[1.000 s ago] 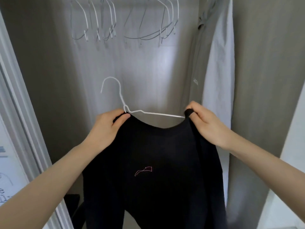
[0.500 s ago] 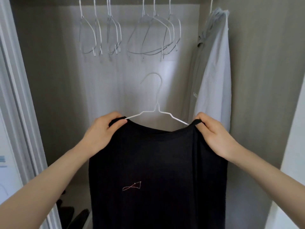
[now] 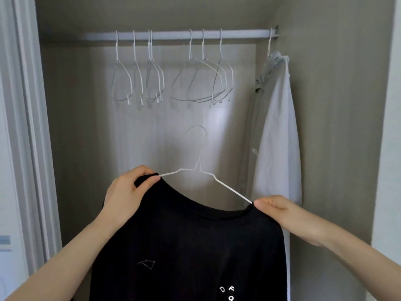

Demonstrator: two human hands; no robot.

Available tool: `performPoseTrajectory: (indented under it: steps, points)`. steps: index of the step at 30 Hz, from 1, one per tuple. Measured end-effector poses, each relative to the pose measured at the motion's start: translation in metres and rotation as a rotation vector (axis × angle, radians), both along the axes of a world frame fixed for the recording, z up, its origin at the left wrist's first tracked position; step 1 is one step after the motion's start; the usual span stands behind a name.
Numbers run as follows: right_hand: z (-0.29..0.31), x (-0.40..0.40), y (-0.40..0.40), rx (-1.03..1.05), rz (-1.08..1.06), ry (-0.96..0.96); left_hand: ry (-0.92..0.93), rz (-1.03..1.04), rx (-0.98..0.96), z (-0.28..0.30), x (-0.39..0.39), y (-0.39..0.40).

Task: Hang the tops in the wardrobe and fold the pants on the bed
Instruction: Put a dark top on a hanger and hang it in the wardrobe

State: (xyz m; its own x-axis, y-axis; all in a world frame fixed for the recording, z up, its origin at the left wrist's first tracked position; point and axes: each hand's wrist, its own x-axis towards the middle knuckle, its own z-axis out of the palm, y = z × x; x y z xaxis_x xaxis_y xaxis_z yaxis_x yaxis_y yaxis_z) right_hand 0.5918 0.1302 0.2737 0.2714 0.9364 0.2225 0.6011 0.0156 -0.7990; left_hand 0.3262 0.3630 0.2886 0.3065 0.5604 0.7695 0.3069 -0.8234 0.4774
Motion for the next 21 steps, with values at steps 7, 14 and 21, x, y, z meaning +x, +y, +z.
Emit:
performPoseTrajectory:
  steps: [7,14,21]
  points:
    - [0.054,-0.024,-0.039,0.239,-0.167,0.561,0.104,-0.003,-0.111,0.016,0.020,0.030]
    - [0.090,-0.028,-0.052,0.183,-0.337,0.473,0.191,-0.219,-0.273,0.005,0.077,0.006]
    - [0.112,-0.031,-0.038,0.169,-0.360,0.352,0.269,-0.555,-0.085,0.029,0.129,-0.069]
